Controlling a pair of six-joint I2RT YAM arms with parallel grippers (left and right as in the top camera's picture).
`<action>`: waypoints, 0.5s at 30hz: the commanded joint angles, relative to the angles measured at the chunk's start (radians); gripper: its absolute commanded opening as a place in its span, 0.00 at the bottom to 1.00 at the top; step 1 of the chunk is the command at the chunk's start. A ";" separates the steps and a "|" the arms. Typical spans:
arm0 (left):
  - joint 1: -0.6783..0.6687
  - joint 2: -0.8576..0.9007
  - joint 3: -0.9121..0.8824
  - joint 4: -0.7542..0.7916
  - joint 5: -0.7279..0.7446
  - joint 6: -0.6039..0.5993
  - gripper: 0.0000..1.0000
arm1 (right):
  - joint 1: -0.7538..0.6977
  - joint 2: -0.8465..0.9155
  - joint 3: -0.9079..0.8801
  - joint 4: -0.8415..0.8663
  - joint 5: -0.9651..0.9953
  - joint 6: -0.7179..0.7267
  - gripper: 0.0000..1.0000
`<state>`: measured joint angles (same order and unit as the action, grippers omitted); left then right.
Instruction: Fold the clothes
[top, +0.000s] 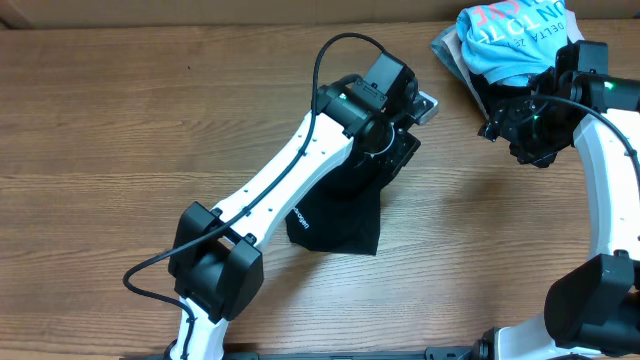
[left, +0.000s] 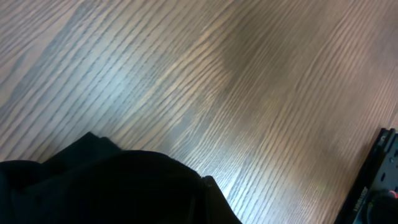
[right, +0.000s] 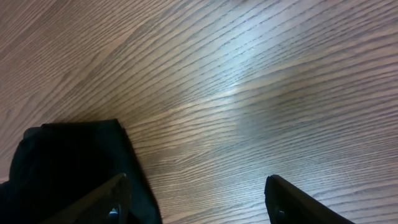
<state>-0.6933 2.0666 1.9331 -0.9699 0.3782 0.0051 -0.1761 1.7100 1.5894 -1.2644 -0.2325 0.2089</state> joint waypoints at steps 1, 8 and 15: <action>-0.019 -0.005 0.022 0.014 0.042 -0.010 0.24 | -0.005 -0.025 0.024 0.005 -0.005 -0.003 0.73; 0.014 -0.006 0.061 0.021 0.037 -0.037 1.00 | -0.005 -0.025 0.024 0.002 -0.006 0.003 0.73; 0.202 -0.007 0.280 -0.101 0.038 -0.092 1.00 | 0.012 -0.025 0.022 -0.016 -0.061 0.004 0.72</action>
<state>-0.5846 2.0670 2.1136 -1.0485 0.4065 -0.0532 -0.1757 1.7100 1.5894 -1.2816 -0.2455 0.2092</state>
